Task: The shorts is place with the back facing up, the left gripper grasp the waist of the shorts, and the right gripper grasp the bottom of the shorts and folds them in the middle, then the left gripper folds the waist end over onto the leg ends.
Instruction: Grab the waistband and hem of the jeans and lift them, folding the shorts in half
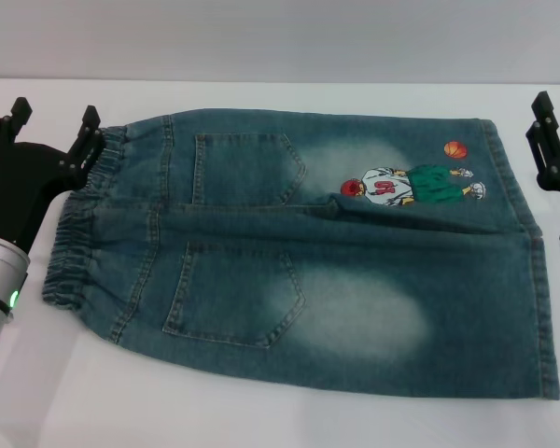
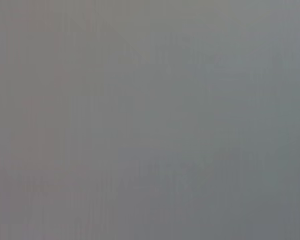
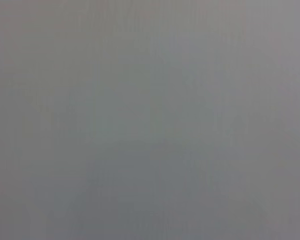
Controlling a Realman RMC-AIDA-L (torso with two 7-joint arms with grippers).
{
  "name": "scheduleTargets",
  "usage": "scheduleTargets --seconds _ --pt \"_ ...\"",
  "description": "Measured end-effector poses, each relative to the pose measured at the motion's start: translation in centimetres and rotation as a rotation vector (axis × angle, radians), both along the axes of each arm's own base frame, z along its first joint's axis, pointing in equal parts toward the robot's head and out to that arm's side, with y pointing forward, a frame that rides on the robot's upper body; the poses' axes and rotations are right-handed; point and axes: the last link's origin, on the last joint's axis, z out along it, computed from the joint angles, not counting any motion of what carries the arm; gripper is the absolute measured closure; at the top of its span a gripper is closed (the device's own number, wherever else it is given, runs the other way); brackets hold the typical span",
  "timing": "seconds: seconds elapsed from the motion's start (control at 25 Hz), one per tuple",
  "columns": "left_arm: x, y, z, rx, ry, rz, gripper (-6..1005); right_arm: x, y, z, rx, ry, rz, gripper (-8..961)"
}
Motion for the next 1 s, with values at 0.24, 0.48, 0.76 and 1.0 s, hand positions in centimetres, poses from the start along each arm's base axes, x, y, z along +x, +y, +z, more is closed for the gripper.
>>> scheduleTargets --seconds 0.24,0.48,0.76,1.0 --pt "0.0 -0.1 0.0 0.002 -0.004 0.000 176 0.0 -0.1 -0.1 -0.002 0.002 0.002 432" --pt "-0.1 -0.1 -0.1 -0.011 -0.010 0.012 185 -0.1 0.8 -0.5 -0.060 0.074 -0.045 432" --pt "1.3 2.4 -0.1 -0.150 -0.075 0.122 196 -2.1 5.7 -0.2 -0.265 0.153 -0.263 433" --pt "4.3 3.8 2.7 -0.258 -0.094 0.224 205 -6.0 7.4 2.6 -0.384 0.142 -0.325 435"
